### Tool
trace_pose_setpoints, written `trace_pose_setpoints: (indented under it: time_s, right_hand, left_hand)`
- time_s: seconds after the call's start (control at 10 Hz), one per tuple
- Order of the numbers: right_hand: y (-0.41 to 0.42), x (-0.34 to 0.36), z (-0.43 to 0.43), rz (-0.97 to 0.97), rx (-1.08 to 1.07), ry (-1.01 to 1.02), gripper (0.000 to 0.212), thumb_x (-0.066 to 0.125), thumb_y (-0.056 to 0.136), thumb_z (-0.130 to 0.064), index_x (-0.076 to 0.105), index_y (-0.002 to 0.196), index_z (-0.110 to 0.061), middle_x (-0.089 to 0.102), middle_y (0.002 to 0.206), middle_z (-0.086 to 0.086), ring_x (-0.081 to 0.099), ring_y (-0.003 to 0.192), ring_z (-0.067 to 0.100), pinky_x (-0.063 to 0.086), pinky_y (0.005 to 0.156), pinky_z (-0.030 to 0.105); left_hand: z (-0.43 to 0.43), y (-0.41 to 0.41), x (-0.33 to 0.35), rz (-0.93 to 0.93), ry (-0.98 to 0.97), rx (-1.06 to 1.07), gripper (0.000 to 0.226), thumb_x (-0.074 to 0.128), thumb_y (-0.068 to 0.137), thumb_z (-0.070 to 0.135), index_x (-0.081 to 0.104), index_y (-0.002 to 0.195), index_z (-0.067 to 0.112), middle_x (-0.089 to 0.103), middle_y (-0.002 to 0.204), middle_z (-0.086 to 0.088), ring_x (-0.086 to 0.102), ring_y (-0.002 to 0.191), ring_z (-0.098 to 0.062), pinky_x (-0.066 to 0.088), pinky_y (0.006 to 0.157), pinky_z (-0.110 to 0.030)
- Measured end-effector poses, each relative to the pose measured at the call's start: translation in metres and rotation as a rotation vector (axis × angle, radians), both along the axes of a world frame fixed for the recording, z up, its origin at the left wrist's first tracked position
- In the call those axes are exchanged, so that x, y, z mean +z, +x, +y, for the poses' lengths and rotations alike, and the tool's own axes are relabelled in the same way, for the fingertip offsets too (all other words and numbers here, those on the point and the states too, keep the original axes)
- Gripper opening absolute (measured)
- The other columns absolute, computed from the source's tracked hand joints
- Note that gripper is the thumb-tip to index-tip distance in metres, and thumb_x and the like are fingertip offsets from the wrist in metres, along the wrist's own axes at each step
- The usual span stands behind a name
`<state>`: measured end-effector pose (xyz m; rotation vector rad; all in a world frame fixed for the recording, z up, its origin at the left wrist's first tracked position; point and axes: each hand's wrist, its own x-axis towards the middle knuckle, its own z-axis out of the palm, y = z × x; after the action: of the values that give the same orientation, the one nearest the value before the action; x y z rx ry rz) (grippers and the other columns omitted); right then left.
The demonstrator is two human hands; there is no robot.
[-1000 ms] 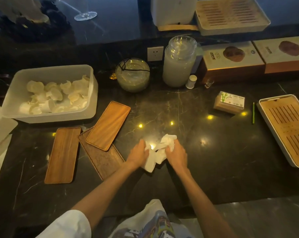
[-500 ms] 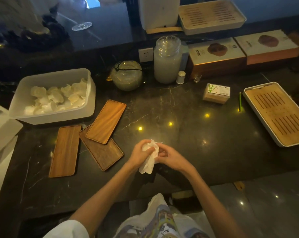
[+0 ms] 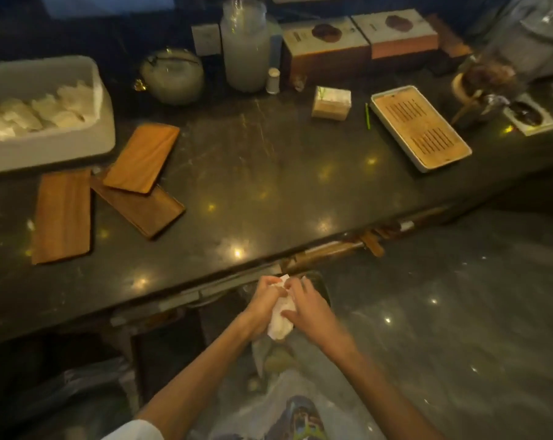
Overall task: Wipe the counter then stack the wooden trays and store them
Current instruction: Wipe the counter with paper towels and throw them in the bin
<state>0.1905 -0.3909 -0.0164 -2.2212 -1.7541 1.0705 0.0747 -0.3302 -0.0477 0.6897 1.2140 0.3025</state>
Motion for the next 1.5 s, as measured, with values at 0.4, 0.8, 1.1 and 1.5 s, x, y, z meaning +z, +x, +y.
trace_pose_setpoints:
  time_s: [0.4, 0.8, 1.1, 1.5]
  right_hand:
    - [0.061, -0.135, -0.061, 0.200, -0.378, -0.053, 0.030, 0.066, 0.092, -0.018, 0.057, 0.120, -0.025, 0.054, 0.121, 0.001, 0.055, 0.101, 0.012, 0.039, 0.071, 0.010]
    - [0.141, -0.420, -0.027, 0.463, -0.673, -0.122, 0.026, 0.058, 0.101, -0.023, 0.065, 0.125, -0.017, 0.064, 0.112, -0.008, 0.062, 0.116, 0.016, 0.050, 0.089, 0.012]
    - [0.174, -0.534, -0.048, 0.439, -0.604, -0.122, 0.060, 0.062, 0.097, -0.011, 0.040, 0.153, -0.014, 0.042, 0.154, 0.009, 0.043, 0.142, 0.027, 0.038, 0.117, 0.036]
    - [0.177, -0.319, -0.056, -0.177, -0.096, -0.055, 0.029, 0.045, 0.103, -0.035, 0.064, 0.120, -0.020, 0.065, 0.127, 0.004, 0.062, 0.114, 0.026, 0.053, 0.091, 0.040]
  left_hand:
    - [-0.043, 0.048, -0.112, 0.117, 0.133, -0.282, 0.043, 0.068, 0.083, -0.007, 0.059, 0.123, 0.006, 0.059, 0.121, -0.013, 0.060, 0.113, -0.028, 0.056, 0.091, -0.035]
    - [-0.013, 0.133, -0.399, 0.210, -0.044, -0.132, 0.048, 0.067, 0.086, -0.002, 0.057, 0.131, 0.010, 0.064, 0.127, -0.019, 0.062, 0.117, -0.037, 0.052, 0.100, -0.047]
    - [-0.023, 0.128, -0.496, 0.354, 0.007, -0.335, 0.062, 0.065, 0.093, 0.032, 0.036, 0.148, 0.037, 0.050, 0.137, 0.003, 0.051, 0.132, -0.023, 0.046, 0.101, -0.033]
    - [-0.037, 0.122, -0.286, 1.046, 0.828, -1.078, 0.026, 0.047, 0.099, 0.026, 0.063, 0.119, 0.020, 0.064, 0.123, -0.006, 0.062, 0.112, -0.027, 0.050, 0.087, -0.039]
